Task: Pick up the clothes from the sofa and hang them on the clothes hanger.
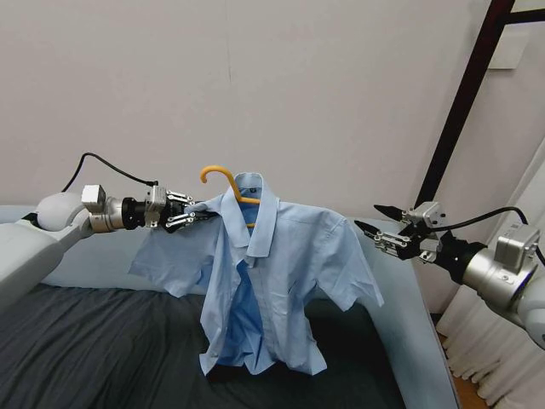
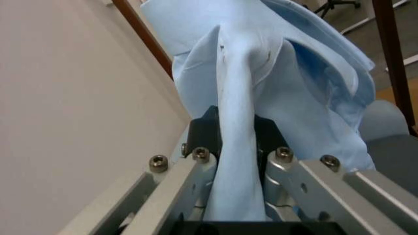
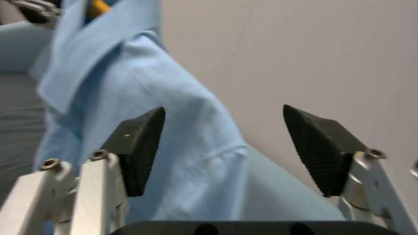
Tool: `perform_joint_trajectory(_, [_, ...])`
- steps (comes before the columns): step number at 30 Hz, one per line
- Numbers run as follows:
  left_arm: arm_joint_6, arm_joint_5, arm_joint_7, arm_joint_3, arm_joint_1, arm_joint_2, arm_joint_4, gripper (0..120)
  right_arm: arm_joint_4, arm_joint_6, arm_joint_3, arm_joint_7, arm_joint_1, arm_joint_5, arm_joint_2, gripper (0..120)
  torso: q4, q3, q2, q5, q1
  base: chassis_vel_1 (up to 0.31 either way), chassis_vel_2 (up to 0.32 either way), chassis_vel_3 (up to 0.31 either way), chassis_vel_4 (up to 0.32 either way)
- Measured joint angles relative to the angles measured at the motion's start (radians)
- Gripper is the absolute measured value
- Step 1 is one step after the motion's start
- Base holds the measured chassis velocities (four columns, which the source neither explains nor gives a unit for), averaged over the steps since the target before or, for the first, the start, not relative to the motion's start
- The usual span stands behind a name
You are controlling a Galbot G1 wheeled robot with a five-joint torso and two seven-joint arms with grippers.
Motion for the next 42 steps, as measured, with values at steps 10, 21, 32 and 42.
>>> perform_joint_trajectory(10, [0.004, 0.016, -0.003, 0.023, -0.012, -0.045, -0.024, 8, -0.015, 0.001, -0.029, -0.117, 0.050, 0.036, -0.094, 100, 0.0000, 0.000, 0.000, 0.0001, 0.000, 0.000, 0.000, 0.000, 0.000])
perform_joint_trajectory(21, [-0.013, 0.024, 0.026, 0.077, -0.084, -0.132, -0.008, 8, -0.058, -0.039, -0.010, -0.168, 0.064, 0.119, -0.258, 100, -0.0001, 0.000, 0.000, 0.0004, 0.000, 0.000, 0.000, 0.000, 0.000])
perform_joint_trajectory(32, [-0.043, 0.051, 0.051, 0.111, -0.126, -0.219, 0.039, 8, -0.069, -0.068, 0.021, -0.202, 0.046, 0.229, -0.362, 100, 0.0000, 0.000, 0.000, 0.0002, 0.000, 0.000, 0.000, 0.000, 0.000])
perform_joint_trajectory(42, [-0.005, 0.017, 0.060, 0.149, -0.138, -0.233, 0.016, 8, -0.051, -0.081, -0.001, -0.182, 0.032, 0.179, -0.376, 70, 0.0000, 0.000, 0.000, 0.0002, 0.000, 0.000, 0.000, 0.000, 0.000])
